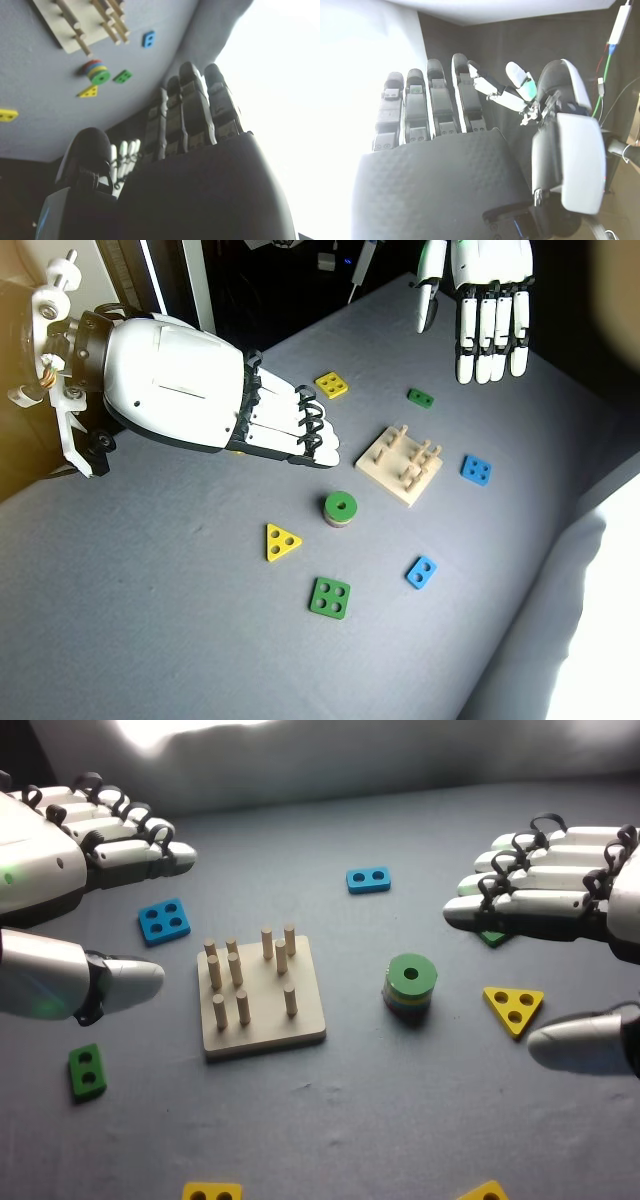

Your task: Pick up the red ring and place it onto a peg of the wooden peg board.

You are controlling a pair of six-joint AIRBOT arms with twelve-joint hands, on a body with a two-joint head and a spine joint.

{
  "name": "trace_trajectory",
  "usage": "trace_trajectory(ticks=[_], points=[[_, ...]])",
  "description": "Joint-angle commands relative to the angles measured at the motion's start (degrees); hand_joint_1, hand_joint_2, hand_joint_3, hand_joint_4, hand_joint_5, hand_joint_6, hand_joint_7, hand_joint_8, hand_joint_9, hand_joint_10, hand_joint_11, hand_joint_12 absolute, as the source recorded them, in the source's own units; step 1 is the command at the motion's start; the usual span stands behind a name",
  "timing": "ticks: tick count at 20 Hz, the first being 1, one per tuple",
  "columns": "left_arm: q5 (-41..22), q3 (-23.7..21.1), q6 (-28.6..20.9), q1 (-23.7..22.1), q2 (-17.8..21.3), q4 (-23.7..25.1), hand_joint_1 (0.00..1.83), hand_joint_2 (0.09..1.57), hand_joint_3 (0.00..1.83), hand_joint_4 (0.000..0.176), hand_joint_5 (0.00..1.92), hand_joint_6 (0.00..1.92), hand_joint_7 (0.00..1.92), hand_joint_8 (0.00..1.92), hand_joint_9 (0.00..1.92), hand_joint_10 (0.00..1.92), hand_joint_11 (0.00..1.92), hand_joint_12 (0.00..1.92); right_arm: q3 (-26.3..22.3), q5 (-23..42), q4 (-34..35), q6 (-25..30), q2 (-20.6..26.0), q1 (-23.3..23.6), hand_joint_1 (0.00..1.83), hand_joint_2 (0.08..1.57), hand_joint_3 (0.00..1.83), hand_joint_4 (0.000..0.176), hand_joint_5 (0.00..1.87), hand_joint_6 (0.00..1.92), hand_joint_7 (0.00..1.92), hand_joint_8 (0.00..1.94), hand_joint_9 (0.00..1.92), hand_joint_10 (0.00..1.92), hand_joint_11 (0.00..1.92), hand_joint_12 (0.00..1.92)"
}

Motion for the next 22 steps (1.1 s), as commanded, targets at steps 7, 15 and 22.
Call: trace_trajectory(ticks=[7,15,22], points=[[-3.80,0.32,0.11,-0.77,0.85,-0.24,0.00,1.24,0.04,0.000,0.00,0.00,0.00,0.00,0.00,0.00,0.00,0.00,3.55,2.08,7.98,-3.04,-2.34,1.12,0.00,1.19,0.02,0.000,0.10,0.01,0.06,0.01,0.00,0.00,0.00,0.00],[-3.78,0.58,0.11,-0.89,0.85,-0.59,0.00,1.25,0.02,0.000,0.04,0.01,0.00,0.00,0.00,0.00,0.00,0.00,14.10,-4.12,8.37,-11.29,-13.32,6.10,0.00,1.10,0.00,0.034,0.12,0.00,0.02,0.00,0.00,0.00,0.00,0.00],[-3.78,0.48,0.11,-1.03,0.82,-0.32,0.00,1.23,0.01,0.000,0.02,0.01,0.00,0.00,0.00,0.00,0.00,0.00,23.48,-5.58,8.37,-12.90,-22.95,4.17,0.34,0.76,0.00,0.176,0.49,0.03,0.00,0.00,0.00,0.00,0.00,0.00]])
